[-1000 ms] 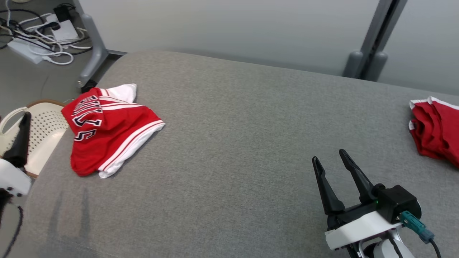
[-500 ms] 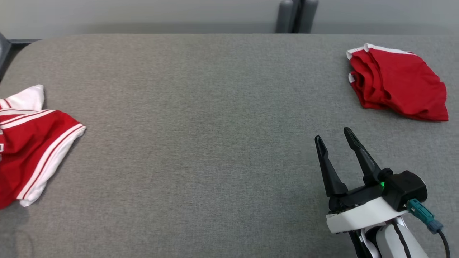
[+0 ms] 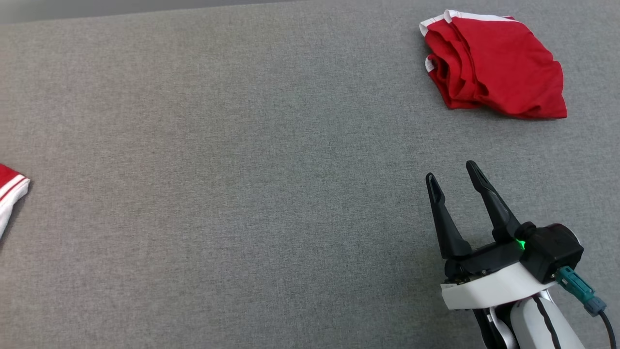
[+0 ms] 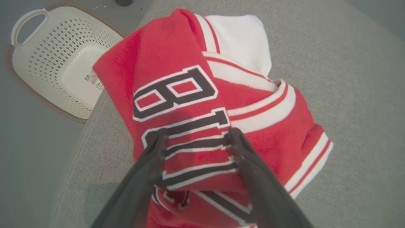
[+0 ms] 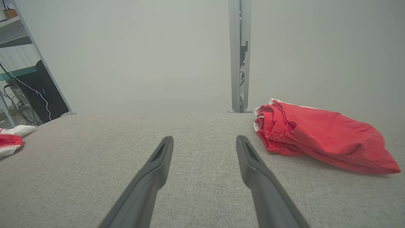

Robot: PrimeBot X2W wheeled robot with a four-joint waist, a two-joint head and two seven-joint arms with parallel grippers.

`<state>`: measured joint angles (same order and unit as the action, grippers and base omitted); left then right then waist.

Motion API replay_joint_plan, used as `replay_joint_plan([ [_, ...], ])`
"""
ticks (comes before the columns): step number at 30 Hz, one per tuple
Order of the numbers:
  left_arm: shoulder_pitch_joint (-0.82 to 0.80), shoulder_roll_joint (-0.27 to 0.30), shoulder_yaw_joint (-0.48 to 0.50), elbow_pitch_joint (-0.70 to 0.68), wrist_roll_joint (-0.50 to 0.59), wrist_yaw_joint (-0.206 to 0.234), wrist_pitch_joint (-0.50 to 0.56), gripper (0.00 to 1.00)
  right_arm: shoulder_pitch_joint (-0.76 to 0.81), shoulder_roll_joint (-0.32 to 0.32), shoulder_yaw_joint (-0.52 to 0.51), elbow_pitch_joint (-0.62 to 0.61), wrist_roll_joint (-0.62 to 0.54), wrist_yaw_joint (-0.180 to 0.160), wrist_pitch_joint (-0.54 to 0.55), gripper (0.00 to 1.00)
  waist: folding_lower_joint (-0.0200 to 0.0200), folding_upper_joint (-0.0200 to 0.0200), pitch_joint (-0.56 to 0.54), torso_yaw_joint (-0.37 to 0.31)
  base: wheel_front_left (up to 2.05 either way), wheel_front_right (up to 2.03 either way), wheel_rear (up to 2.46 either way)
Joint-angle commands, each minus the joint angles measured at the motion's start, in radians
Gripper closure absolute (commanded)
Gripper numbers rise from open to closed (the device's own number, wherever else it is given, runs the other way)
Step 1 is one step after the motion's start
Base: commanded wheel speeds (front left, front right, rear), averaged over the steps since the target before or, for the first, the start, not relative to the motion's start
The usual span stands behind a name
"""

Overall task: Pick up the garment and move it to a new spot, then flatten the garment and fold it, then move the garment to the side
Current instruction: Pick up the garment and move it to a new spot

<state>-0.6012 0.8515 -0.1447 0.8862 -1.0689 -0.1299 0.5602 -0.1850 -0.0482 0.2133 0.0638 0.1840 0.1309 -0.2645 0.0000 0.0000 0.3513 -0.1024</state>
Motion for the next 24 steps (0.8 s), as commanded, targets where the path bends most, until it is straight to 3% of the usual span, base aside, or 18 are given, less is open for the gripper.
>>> replay_joint_plan([
  [1, -0.016, 0.013, -0.010, 0.020, -0.011, -0.001, 0.008, 0.00, -0.010, -0.005, 0.000, -0.009, -0.003, 0.000, -0.002, 0.00, 0.0000, 0.0000, 0.014, -0.014, 0.00, 0.00, 0.00],
  [7, -0.032, 0.022, -0.057, 0.079, -0.052, -0.001, 0.084, 0.00, -0.008, -0.005, 0.001, -0.018, 0.000, 0.000, -0.002, 0.00, 0.0000, 0.0000, 0.028, -0.023, 0.00, 0.00, 0.00],
  [8, -0.036, 0.025, -0.063, 0.078, -0.058, -0.002, 0.087, 0.15, -0.007, -0.005, 0.000, -0.019, 0.001, 0.000, -0.002, 0.00, 0.0000, 0.0000, 0.030, -0.022, 0.00, 0.00, 0.00],
  [9, -0.040, 0.027, -0.068, 0.076, -0.064, -0.001, 0.086, 0.45, -0.007, -0.005, -0.001, -0.020, 0.002, 0.000, -0.002, 0.00, 0.0000, 0.0000, 0.031, -0.021, 0.00, 0.00, 0.00],
  [10, -0.043, 0.028, -0.074, 0.074, -0.070, -0.001, 0.083, 0.67, -0.006, -0.005, -0.001, -0.020, 0.002, 0.000, -0.002, 0.00, 0.0000, 0.0000, 0.031, -0.019, 0.00, 0.00, 0.00],
  [11, -0.043, 0.029, -0.081, 0.072, -0.074, -0.001, 0.078, 0.99, -0.006, -0.005, 0.000, -0.018, 0.002, 0.000, -0.002, 0.00, 0.0000, 0.0000, 0.031, -0.018, 0.00, 0.00, 0.00],
  [24, -0.073, 0.064, -0.199, -0.015, -0.101, -0.001, 0.006, 1.00, -0.004, -0.005, 0.004, 0.008, 0.007, 0.000, -0.002, 0.00, 0.0000, 0.0000, -0.024, -0.003, 0.00, 0.00, 0.00],
])
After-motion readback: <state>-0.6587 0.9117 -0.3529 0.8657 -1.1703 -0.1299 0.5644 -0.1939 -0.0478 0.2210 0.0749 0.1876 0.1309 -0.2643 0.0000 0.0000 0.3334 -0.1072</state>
